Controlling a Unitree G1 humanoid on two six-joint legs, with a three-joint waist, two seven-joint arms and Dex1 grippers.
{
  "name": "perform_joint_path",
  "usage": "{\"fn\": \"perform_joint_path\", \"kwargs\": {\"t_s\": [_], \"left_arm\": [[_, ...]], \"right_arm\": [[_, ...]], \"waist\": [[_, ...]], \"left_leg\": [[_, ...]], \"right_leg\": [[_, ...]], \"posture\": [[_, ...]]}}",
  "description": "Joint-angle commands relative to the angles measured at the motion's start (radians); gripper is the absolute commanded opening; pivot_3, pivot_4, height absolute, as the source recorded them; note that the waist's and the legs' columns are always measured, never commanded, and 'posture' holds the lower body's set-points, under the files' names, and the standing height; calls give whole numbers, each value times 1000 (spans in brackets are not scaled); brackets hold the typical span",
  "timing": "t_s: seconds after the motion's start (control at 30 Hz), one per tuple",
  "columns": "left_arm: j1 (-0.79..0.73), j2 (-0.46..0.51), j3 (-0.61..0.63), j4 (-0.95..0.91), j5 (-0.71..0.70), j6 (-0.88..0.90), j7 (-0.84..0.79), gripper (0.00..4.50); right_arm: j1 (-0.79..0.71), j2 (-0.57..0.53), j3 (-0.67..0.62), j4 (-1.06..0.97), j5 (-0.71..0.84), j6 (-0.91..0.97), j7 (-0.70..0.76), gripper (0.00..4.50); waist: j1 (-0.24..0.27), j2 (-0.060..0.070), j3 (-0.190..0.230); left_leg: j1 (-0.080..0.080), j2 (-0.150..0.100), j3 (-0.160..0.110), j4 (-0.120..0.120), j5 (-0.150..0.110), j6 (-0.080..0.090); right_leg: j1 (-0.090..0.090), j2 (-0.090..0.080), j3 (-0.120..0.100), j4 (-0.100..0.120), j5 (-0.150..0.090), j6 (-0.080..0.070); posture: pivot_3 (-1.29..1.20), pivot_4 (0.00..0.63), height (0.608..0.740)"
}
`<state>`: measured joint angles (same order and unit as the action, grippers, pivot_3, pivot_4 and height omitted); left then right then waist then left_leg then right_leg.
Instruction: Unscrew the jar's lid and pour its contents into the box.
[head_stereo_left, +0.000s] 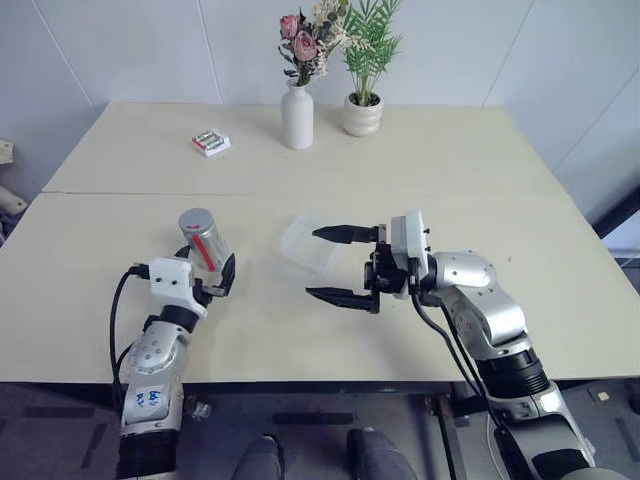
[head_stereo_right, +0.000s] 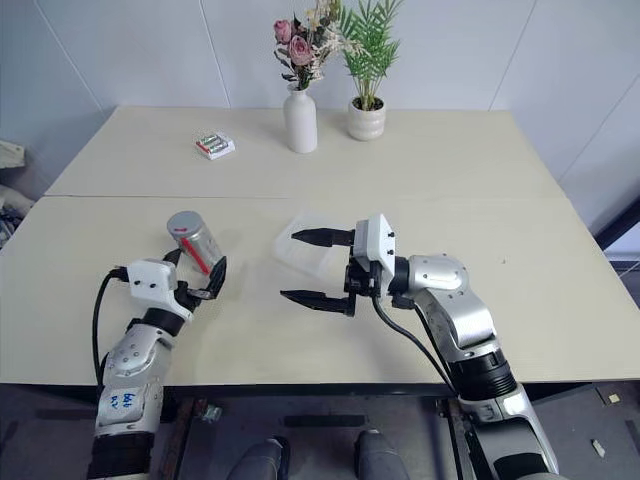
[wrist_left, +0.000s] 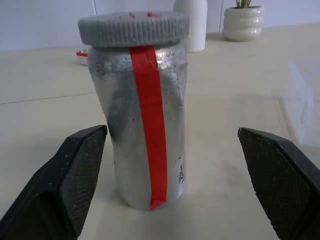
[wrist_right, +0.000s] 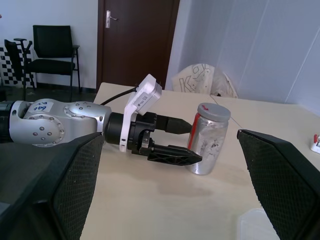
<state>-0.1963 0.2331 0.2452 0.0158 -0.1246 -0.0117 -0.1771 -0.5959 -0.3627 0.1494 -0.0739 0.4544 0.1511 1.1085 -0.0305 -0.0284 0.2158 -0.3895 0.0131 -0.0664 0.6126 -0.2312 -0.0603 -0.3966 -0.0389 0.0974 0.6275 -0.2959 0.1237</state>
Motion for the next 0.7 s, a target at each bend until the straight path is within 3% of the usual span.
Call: {"fn": "perform_joint_path", "kwargs": {"t_s": [0.03, 0.53, 0.63, 0.7], "left_arm": [[-38, 12, -1, 21, 8, -43, 7, 4474], [-210, 11, -19, 242, 68, -121, 109, 4474], [-210, 20, -24, 247, 81, -113, 126, 3949], [-206, 20, -22, 245, 79, -106, 131, 3354]], "right_arm": [[0, 0, -20, -39, 9, -14, -11, 4500], [21, -2, -19, -61, 0, -11, -48, 4500], [23, -5, -19, -63, 1, -11, -51, 4500], [23, -6, -20, -64, 1, -10, -52, 4500]], "waist": [[1, 0, 0], [0, 0, 0], [0, 0, 0], [1, 0, 0]], "left_leg": [[0, 0, 0, 0, 0, 0], [0, 0, 0, 0, 0, 0], [0, 0, 0, 0, 0, 0], [0, 0, 0, 0, 0, 0]], "right_leg": [[0, 0, 0, 0, 0, 0], [0, 0, 0, 0, 0, 0], [0, 0, 0, 0, 0, 0], [0, 0, 0, 0, 0, 0]], "posture": [[0, 150, 740], [0, 150, 740], [0, 150, 740], [0, 150, 740]]}}
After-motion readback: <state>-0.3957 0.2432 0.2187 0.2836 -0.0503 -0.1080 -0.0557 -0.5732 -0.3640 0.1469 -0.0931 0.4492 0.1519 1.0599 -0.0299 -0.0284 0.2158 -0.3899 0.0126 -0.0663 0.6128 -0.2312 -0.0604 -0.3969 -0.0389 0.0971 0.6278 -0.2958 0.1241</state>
